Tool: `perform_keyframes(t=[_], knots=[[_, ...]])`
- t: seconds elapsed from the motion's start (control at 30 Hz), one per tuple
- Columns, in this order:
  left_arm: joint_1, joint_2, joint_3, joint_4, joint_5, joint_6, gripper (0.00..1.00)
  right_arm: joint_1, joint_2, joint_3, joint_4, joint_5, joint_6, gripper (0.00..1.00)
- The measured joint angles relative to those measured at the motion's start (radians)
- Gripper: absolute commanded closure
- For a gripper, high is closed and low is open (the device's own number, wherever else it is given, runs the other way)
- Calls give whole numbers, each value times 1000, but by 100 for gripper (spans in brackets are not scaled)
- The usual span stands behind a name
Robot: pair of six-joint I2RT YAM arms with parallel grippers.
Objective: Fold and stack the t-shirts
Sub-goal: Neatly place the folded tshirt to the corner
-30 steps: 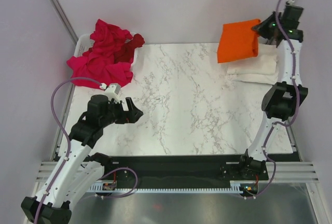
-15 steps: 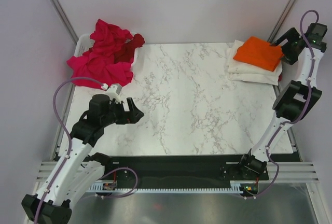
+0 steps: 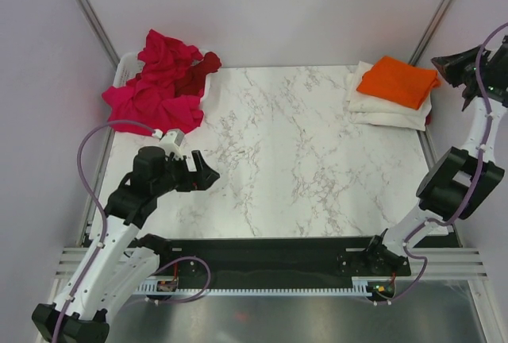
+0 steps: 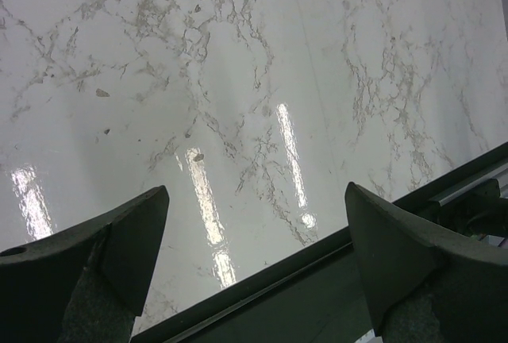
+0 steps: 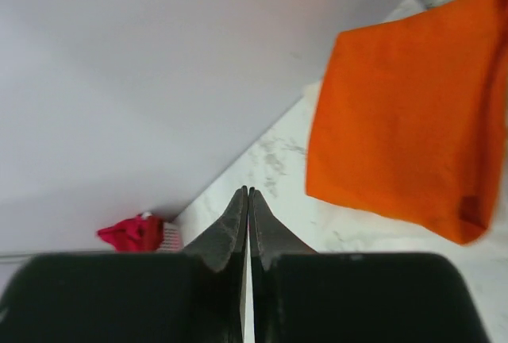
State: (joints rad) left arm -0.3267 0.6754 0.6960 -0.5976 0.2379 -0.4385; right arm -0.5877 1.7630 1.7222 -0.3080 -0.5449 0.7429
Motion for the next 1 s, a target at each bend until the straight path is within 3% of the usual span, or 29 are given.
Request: perform_keyframes(t=[0.1, 0.3, 0.57, 0.8, 1.0], knots=[[0, -16, 0, 0, 0, 0, 0, 13, 83, -93, 224, -106, 129, 97], [0, -27, 0, 0, 0, -1, 0, 32, 270, -224, 483, -190, 303, 100], [0, -17, 0, 0, 0, -1, 0, 0, 256, -425, 651, -170, 299, 100], [0, 7, 0, 0, 10, -1, 0, -42, 209, -538, 678, -177, 260, 100], [0, 19, 0, 0, 13, -1, 0, -47, 138, -518, 458, -89, 173, 100]])
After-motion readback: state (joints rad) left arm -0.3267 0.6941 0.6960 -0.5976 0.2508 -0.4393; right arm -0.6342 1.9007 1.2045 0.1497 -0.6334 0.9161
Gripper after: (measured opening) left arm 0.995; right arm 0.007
